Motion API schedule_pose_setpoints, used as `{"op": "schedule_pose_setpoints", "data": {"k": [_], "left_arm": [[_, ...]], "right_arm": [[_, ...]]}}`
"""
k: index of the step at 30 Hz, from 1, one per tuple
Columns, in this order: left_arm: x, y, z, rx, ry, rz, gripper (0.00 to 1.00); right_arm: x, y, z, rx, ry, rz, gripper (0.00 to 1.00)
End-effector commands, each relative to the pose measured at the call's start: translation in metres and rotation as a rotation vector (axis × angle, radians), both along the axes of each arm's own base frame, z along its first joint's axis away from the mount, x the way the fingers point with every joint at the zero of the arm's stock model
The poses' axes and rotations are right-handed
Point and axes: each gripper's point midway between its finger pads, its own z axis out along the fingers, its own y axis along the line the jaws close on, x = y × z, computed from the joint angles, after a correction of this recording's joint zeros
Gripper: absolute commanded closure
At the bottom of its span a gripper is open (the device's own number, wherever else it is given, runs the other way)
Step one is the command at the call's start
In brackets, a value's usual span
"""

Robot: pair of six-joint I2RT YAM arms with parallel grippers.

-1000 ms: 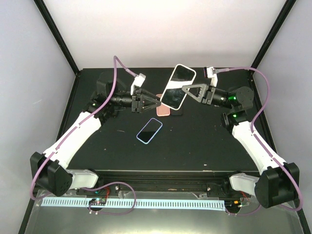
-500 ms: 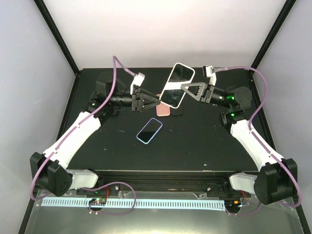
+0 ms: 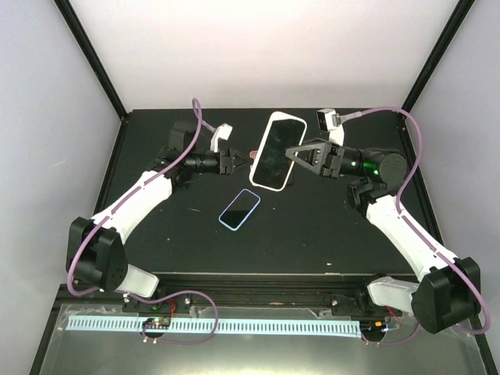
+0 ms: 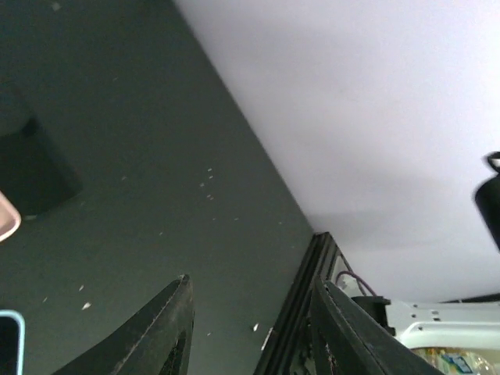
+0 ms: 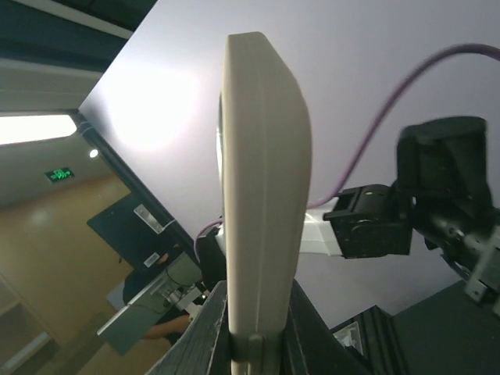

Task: Take the phone out of the phone case
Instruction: Remove the phone case from the phone.

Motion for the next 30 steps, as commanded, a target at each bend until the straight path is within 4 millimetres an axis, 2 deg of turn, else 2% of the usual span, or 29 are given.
{"op": "schedule_pose_setpoints", "data": {"k": [1, 4, 10, 12, 21, 30], "left_arm": [[0.004, 0.006, 0.006, 0.023, -0.018, 0.054, 0.56], [-0.010, 0.004, 0.030, -0.030, -0.090, -0.010, 0.51], [-0.057, 0.011, 0.088, -0.138, -0.259, -0.158, 0.30], [-0.070, 0.014, 0.098, -0.157, -0.288, -0.196, 0.26], [-0.109, 0.018, 0.123, -0.187, -0.364, -0.254, 0.21], [-0.111, 0.009, 0.127, -0.175, -0.378, -0.237, 0.27]], "right_arm": [[-0.021, -0.008, 0.028, 0.054, -0.128, 0.007, 0.99], [-0.016, -0.006, 0.022, 0.033, -0.119, -0.001, 0.99], [-0.008, -0.010, 0.020, 0.016, -0.114, -0.038, 0.99], [-0.006, -0.012, 0.020, 0.016, -0.113, -0.049, 0.99], [0.003, -0.013, 0.011, -0.004, -0.087, -0.082, 0.99], [0.008, -0.012, 0.008, -0.008, -0.069, -0.092, 0.99]]}}
